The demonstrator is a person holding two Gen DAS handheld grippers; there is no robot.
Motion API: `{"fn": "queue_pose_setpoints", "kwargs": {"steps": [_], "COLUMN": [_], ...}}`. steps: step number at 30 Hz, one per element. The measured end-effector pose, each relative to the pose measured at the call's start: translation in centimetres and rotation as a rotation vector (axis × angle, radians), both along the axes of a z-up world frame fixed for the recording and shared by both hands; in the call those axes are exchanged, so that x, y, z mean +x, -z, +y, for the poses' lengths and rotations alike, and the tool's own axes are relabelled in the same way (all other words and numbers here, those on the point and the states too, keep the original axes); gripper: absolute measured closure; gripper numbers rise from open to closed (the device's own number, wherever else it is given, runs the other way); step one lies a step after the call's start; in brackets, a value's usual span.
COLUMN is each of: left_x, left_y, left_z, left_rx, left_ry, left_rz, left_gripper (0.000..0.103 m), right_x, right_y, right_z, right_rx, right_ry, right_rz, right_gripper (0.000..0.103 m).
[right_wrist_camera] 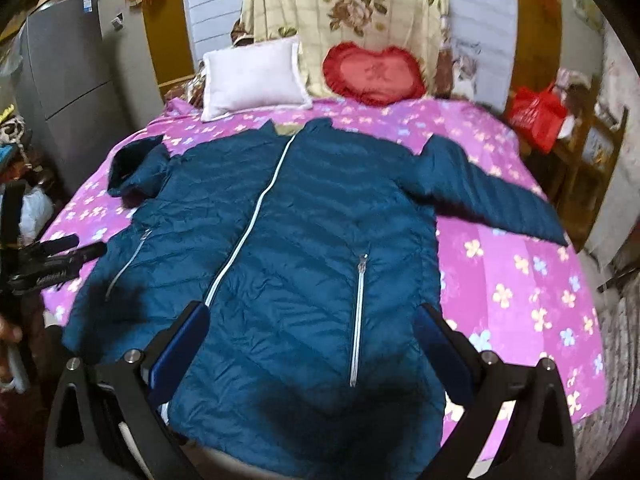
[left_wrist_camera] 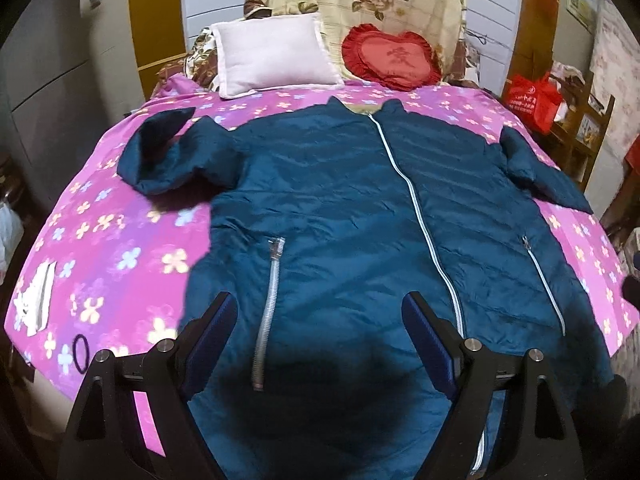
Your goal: Fold large clothes
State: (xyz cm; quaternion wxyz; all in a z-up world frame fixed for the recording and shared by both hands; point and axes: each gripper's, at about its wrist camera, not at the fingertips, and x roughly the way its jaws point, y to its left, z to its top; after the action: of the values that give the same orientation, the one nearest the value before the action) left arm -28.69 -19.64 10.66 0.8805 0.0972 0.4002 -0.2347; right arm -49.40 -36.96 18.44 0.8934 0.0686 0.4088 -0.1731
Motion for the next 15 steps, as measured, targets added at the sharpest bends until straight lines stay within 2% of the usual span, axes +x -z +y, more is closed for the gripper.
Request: {"fn": "queue_pose_setpoints", "kwargs": {"steps": [4, 15], "left_x": [-1.0, -1.3], "left_y": [0.7, 2.7], "left_z": [-1.0, -2.3], "left_rx": [-0.016, -0.028], "left_ry": [-0.002, -0.018], "left_rz": [-0.004, -0.005], "left_gripper": [0.036, 0.036], "right_x": [3.0, 7.3], "right_y": [1.7, 6.1], "right_z": [0.3, 0.9], "right_rx": [-0.024, 0.03], "right_ry": [0.046, 0.093], "right_rz": [0.027, 0.026], "right_gripper": [0.0, 0.0]}}
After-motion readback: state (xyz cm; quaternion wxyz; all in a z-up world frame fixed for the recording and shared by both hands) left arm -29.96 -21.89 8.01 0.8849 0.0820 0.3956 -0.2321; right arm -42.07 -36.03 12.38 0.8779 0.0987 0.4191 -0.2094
